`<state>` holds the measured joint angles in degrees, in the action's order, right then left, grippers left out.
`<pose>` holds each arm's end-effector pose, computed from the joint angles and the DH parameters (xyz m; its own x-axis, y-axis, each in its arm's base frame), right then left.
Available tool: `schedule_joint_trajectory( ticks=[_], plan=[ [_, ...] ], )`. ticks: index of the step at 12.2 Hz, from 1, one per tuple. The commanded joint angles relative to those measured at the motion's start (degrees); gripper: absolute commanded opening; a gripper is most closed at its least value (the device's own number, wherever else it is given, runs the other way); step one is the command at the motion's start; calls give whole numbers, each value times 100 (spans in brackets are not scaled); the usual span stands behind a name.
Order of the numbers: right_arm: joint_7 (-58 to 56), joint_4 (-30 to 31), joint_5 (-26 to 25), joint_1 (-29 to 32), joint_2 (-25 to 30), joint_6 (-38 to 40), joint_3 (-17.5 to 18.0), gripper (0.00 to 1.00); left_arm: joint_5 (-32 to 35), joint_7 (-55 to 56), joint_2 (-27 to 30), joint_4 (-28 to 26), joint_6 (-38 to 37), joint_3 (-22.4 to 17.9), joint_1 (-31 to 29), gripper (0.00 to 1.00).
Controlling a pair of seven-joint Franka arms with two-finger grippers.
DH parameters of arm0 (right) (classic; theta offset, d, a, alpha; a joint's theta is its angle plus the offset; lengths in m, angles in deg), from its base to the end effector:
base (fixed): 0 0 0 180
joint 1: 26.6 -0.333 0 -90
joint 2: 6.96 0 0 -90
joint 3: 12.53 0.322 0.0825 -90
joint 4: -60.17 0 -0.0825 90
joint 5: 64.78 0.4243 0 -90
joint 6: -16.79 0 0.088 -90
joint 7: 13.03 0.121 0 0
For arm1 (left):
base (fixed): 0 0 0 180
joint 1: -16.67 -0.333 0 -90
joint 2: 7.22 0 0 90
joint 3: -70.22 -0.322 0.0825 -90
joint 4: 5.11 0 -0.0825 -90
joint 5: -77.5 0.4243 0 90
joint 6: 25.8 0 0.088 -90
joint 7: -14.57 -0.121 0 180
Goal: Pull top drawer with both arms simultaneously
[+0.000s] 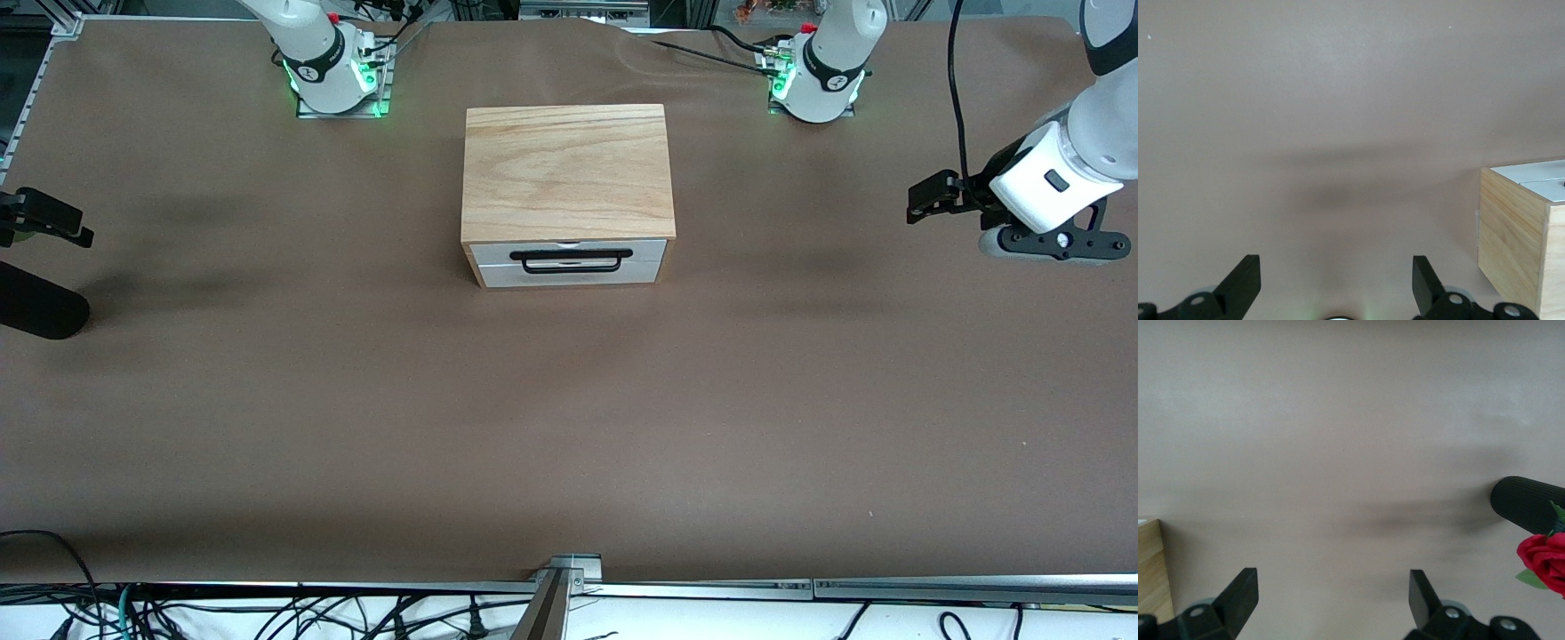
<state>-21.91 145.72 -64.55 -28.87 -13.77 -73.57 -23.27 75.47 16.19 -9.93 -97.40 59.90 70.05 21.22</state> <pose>0.6248 -0.0861 0.5851 0.9993 0.0078 -0.0352 0.0082 -0.9999 0.0128 0.5927 -0.0500 0.5624 0.9855 -0.0498 -0.1625 -0.0454 -0.9985 0.0306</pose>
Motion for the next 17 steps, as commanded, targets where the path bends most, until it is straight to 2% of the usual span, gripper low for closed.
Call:
schedule_joint_trajectory(
  ticks=[1, 2, 4, 5, 8, 10, 11, 13, 15, 17],
  plan=[
    [18, 50, -32, 51, -118, -8, 90, 100, 37, 91, -98, -8, 331, 8, -7, 100],
    [26, 59, -23, 24, -354, 70, 116, 100, -51, 231, -89, -165, 603, 26, -7, 100],
    [105, 67, 55, -150, -418, 194, 142, 100, -96, 171, -89, -595, 1313, 52, -7, 100],
    [106, 102, 378, -186, -488, 185, 151, 100, -226, 162, -89, -824, 1665, 78, 2, 100],
    [53, 103, 2010, -152, -1102, 133, 143, 100, -1278, -197, -325, -1413, 2624, 87, 28, 100],
    [35, 146, 3476, -108, -1462, 89, 125, 100, -2270, -486, -589, -1808, 3370, 288, 37, 100],
    [1, 147, 4023, -82, -1638, 89, 125, 100, -2797, -767, -773, -1950, 3609, 446, 55, 100],
    [-646, 208, 4676, -73, -1972, 71, 125, 100, -4106, -1137, -1151, -1977, 3821, 684, 90, 100],
    [-1429, 802, 5430, -81, -2027, -374, 125, 100, -5380, -1872, -1502, -2126, 4014, 878, 125, 100],
    [-2045, 1366, 6344, -212, -2026, -692, 142, 100, -7022, -3555, -1933, -2276, 4060, 966, 230, 100]
  ],
)
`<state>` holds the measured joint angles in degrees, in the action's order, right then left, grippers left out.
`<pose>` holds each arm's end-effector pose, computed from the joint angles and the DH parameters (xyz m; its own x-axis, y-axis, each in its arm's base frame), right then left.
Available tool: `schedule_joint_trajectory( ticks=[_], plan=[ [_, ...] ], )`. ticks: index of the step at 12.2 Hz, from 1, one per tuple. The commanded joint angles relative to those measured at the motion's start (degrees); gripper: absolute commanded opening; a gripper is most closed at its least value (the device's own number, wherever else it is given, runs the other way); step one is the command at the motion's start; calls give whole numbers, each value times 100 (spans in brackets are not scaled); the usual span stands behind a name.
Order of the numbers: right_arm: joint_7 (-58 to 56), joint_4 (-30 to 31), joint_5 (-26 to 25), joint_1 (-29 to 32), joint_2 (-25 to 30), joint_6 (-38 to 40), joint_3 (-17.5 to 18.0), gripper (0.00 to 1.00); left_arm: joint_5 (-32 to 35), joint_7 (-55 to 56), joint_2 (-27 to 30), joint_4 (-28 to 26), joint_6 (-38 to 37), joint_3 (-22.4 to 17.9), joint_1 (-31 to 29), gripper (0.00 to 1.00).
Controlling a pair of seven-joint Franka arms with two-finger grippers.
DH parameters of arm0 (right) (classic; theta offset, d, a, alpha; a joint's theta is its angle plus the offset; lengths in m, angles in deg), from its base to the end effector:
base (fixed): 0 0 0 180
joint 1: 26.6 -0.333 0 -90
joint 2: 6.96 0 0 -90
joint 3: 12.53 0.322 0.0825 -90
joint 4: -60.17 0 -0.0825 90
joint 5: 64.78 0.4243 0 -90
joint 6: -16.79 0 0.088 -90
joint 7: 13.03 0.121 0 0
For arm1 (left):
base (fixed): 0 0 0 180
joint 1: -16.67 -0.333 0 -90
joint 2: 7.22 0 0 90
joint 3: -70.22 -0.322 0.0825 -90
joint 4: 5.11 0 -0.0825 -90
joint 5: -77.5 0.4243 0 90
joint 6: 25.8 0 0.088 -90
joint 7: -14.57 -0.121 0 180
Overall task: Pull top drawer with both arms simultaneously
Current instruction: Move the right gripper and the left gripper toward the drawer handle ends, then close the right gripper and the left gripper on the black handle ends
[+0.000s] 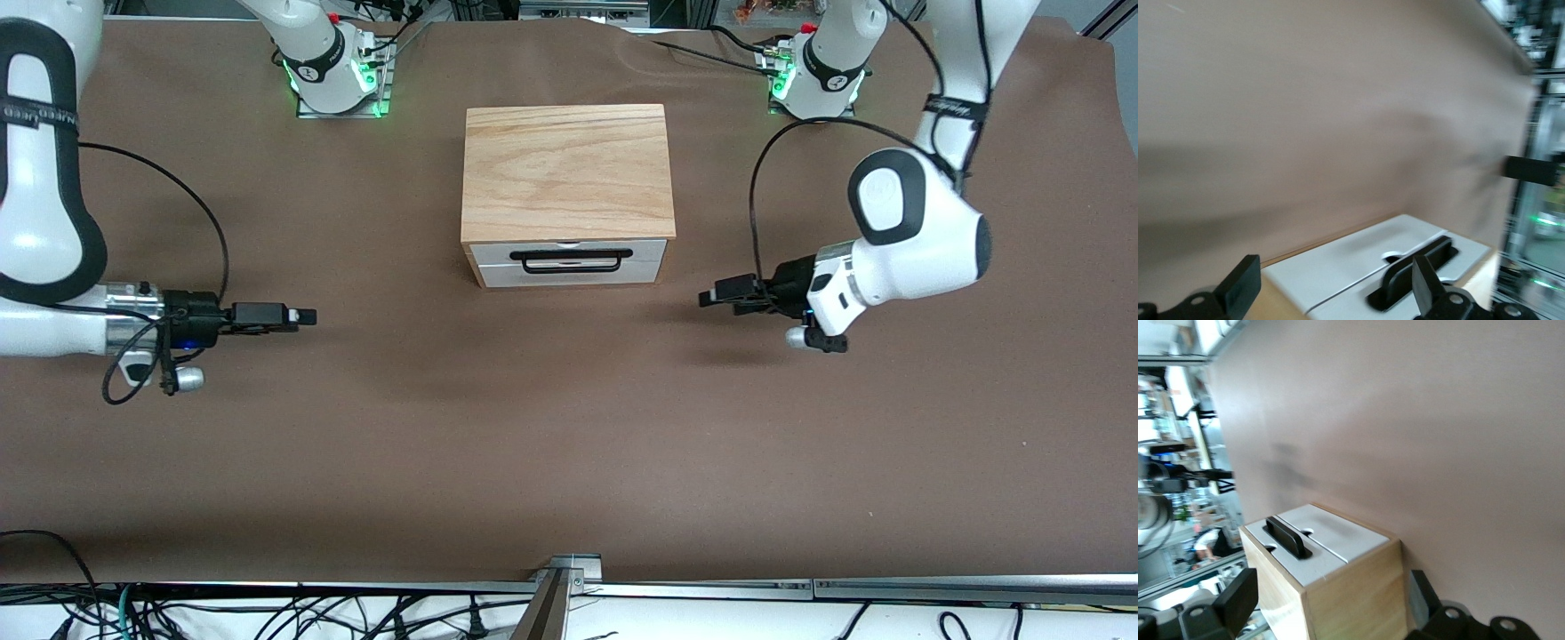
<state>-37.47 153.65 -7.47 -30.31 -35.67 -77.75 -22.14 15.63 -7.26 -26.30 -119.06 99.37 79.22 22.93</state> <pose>0.6853 0.0378 0.3122 0.9843 0.0692 -0.1626 -0.0929 -0.5803 -0.8091 0.6052 -0.2068 0.2725 0.9937 0.0391 -0.1052 0.1060 -0.6363 0.7641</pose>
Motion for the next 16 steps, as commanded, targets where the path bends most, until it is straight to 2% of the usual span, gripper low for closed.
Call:
schedule_joint_trajectory(
  ticks=[1, 4, 5, 8, 10, 12, 15, 16],
  plan=[
    [-631, 766, 1067, -138, 164, -284, 64, 100, -1656, -2071, -472, -206, 95, 49, 112, 100],
    [-1806, 1469, 2622, -507, -19, -276, 73, 100, -2451, -3220, -877, -268, -246, 93, 156, 100],
    [-2124, 1498, 2993, -674, -186, -275, 73, 100, -2749, -3544, -982, -285, -396, 189, 156, 100],
    [-2407, 1489, 3732, -1087, -477, -232, 73, 100, -3558, -4564, -1220, -496, -826, 505, 156, 99],
    [-2714, 1498, 4041, -1333, -652, -170, 82, 100, -3692, -4812, -1247, -680, -977, 673, 156, 98],
    [-2961, 1498, 4156, -1457, -802, -39, 117, 100, -3701, -5129, -1256, -786, -1082, 682, 156, 83],
    [-3400, 1480, 4296, -1484, -1048, -38, 423, 100, -3692, -5165, -1247, -795, -1398, 691, 139, 59],
    [-3514, 1472, 4419, -1493, -1127, -38, 512, 100, -3692, -5165, -1247, -795, -1477, 691, 130, 59]
  ],
)
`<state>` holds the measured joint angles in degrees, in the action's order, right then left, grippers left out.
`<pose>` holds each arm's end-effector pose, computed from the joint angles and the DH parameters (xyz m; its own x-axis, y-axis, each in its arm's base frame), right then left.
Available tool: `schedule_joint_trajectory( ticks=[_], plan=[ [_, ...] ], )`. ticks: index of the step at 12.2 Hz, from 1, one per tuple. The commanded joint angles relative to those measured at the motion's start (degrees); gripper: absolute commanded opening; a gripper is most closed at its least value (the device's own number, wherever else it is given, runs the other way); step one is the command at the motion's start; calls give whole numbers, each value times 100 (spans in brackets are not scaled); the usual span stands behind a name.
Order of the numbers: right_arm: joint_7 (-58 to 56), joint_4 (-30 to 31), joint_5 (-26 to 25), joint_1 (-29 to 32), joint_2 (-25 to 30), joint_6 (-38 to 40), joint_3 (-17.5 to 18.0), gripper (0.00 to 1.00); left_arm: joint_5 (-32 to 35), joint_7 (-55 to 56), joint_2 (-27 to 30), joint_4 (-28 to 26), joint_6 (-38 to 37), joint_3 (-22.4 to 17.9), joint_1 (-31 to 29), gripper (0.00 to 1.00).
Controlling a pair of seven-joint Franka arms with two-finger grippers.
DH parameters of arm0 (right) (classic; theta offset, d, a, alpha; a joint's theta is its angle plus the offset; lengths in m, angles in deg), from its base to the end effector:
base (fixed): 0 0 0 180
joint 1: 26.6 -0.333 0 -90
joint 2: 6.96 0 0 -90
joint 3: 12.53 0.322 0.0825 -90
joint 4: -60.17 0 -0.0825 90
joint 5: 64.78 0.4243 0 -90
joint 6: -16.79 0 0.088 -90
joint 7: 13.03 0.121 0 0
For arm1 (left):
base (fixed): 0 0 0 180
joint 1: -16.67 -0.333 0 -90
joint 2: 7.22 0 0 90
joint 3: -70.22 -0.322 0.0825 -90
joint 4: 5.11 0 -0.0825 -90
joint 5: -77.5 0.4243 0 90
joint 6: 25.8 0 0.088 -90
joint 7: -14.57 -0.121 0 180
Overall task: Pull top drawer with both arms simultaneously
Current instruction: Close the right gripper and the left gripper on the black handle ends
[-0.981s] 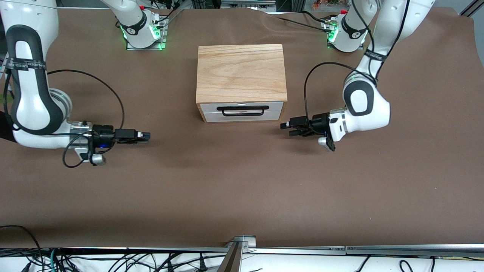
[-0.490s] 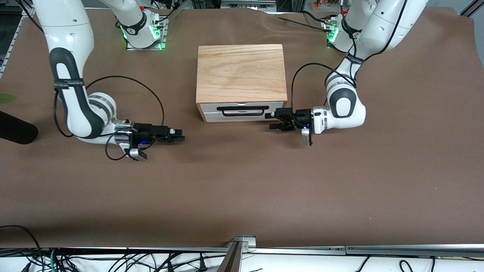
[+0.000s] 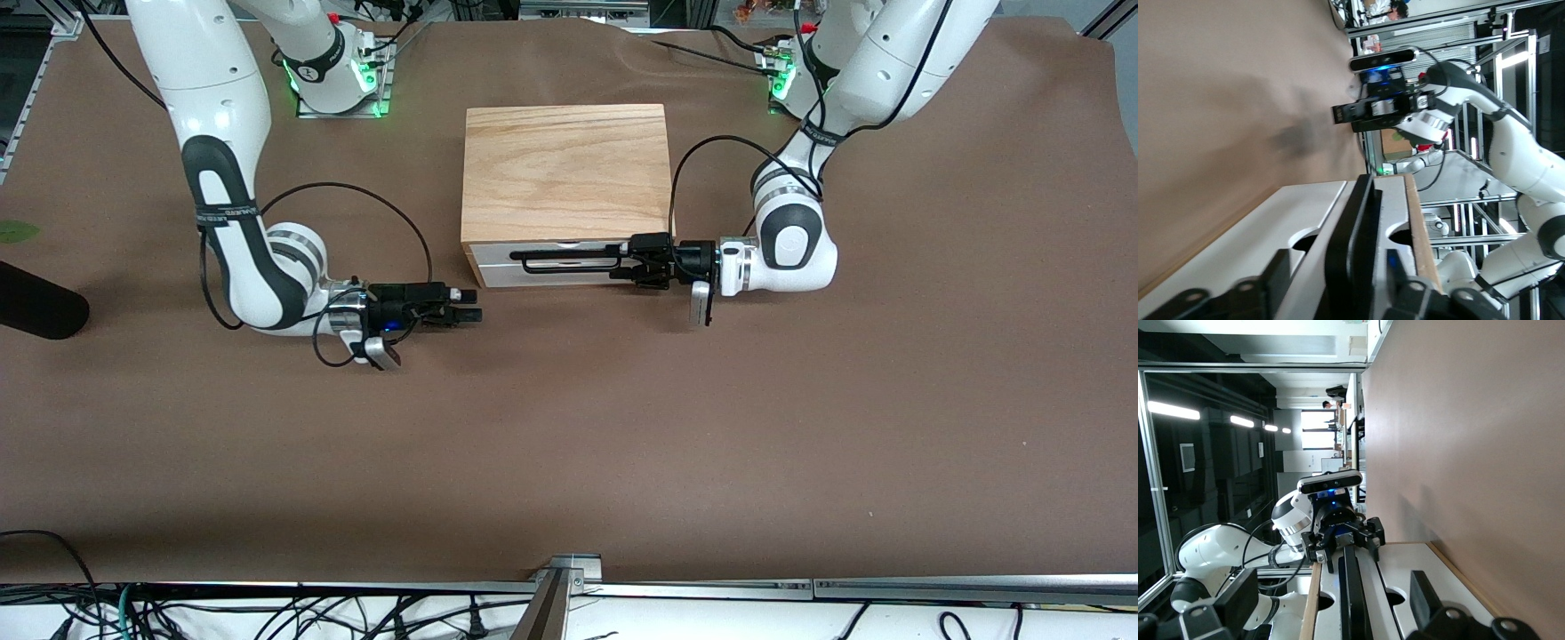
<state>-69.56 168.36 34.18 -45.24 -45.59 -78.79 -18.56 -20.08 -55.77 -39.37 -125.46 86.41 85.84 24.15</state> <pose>0.5938 0.2485 0.1443 0.9983 0.0587 0.0017 0.0052 -0.0603 -0.9982 0.5059 -0.3067 0.1385 0.9884 -0.0854 0.1255 -0.1359 -0.1297 0.9822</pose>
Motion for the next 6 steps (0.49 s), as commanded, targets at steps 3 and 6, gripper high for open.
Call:
schedule_joint_trajectory(
  ticks=[3, 6],
  plan=[
    [-315, 0, 264, -157, -136, 13, 198, 100, -129, -305, -19, -208, -226, 55, 8, 34],
    [-315, 9, 281, -333, -145, -31, 198, 100, -129, -305, -116, -278, -235, 64, 26, 16]
  ],
)
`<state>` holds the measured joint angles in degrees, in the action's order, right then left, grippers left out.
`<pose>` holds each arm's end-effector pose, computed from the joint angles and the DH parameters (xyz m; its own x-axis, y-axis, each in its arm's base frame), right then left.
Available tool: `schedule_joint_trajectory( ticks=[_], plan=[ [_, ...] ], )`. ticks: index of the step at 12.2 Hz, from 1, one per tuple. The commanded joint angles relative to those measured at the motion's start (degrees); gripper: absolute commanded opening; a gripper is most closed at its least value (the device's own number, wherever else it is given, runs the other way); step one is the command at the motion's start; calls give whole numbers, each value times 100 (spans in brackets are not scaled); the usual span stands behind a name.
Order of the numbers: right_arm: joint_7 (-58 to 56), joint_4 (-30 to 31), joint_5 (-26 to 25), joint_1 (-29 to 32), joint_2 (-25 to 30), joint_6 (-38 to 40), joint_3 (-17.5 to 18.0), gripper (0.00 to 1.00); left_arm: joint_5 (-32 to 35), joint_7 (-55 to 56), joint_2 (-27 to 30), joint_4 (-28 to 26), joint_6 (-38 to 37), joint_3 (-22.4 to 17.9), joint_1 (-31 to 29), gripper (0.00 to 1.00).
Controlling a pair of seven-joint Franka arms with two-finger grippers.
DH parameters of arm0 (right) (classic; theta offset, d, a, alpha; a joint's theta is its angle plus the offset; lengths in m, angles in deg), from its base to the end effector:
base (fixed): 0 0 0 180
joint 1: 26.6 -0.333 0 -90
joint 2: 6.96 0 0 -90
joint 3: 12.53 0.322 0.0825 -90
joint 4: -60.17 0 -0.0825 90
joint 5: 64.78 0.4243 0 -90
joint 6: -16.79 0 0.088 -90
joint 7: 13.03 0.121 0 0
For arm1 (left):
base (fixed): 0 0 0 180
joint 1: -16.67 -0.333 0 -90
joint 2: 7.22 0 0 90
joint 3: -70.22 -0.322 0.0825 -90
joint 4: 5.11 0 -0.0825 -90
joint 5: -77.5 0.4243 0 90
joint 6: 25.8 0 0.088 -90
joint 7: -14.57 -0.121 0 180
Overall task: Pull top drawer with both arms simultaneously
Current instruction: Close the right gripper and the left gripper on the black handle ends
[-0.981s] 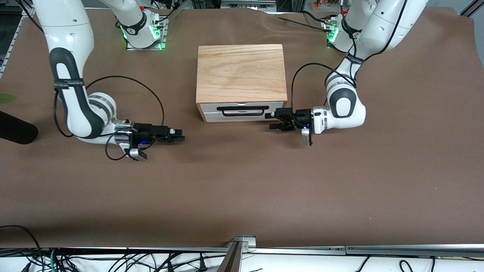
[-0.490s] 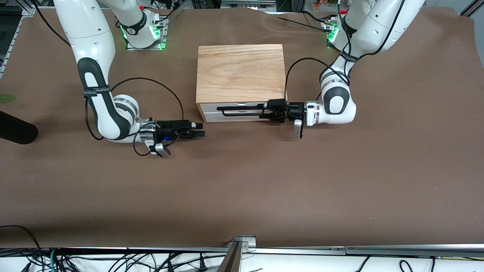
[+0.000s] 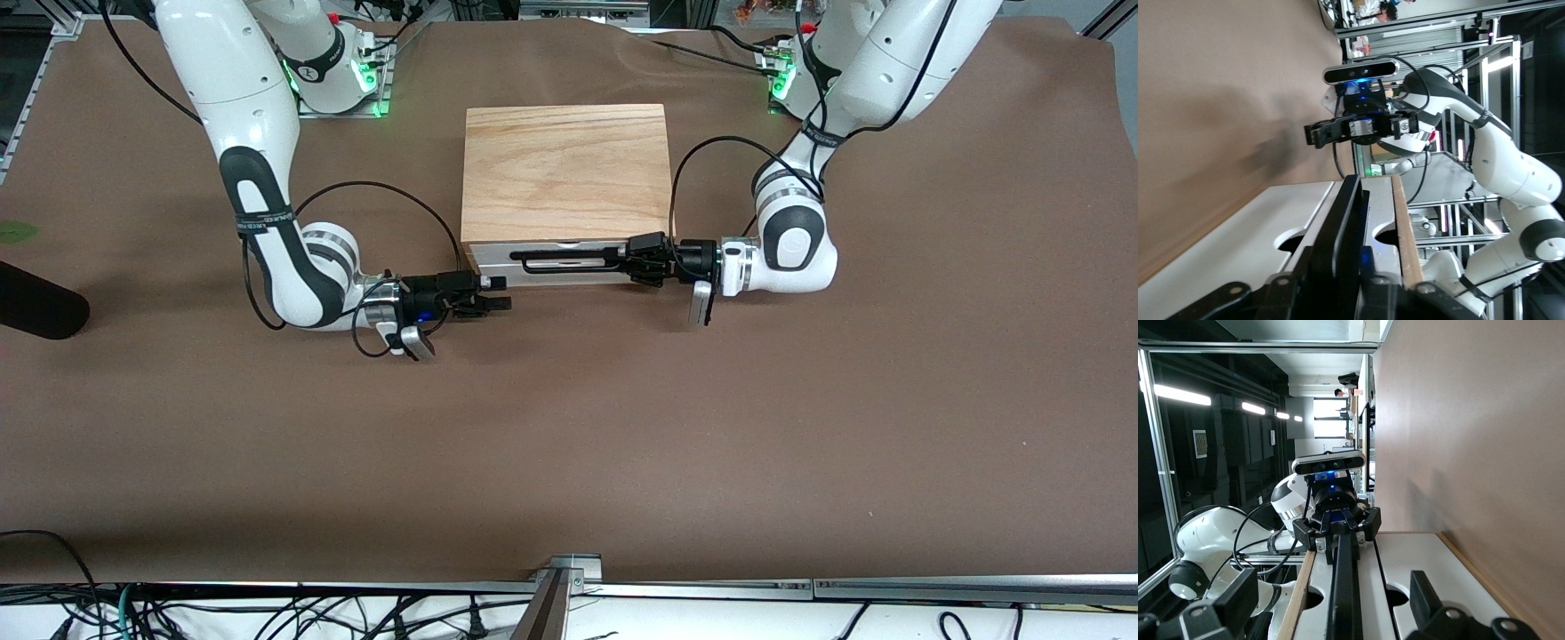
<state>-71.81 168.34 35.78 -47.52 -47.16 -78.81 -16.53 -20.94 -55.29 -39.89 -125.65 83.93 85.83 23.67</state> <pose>0.5719 0.2903 0.1298 0.9946 0.1037 0.0073 0.0105 -0.0303 -0.9995 0.5038 -0.3061 0.1372 0.9920 -0.0778 0.0996 -0.1065 -0.0891 0.9903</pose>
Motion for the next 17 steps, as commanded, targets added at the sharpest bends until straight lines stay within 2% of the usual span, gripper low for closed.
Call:
schedule_joint_trajectory(
  ticks=[1, 2, 6, 9, 12, 15, 17],
  plan=[
    [-98, 12, 121, -132, 12, -20, -5, 99, -43, -353, -73, -260, 4, 65, 74, 14],
    [-98, 3, 121, -193, -14, -29, -5, 99, -43, -353, -73, -269, -5, 65, 74, 7],
    [-98, 3, 121, -255, -23, -64, -5, 96, -34, -336, -196, -277, -75, 74, 74, 0],
    [-107, 3, 112, -334, -41, -64, -5, 85, -25, -300, -196, -304, -58, 74, 83, 0],
    [-133, 47, 77, -343, -32, -55, -13, 82, -16, -239, -196, -295, -58, 65, 74, 0],
    [-160, 143, 60, -343, -15, -38, -13, 81, 10, 497, -161, -190, -49, 65, 65, 0],
    [-195, 143, 42, -343, -6, -29, -13, 72, 19, 710, -161, -128, -40, 65, 57, 0]
  ],
)
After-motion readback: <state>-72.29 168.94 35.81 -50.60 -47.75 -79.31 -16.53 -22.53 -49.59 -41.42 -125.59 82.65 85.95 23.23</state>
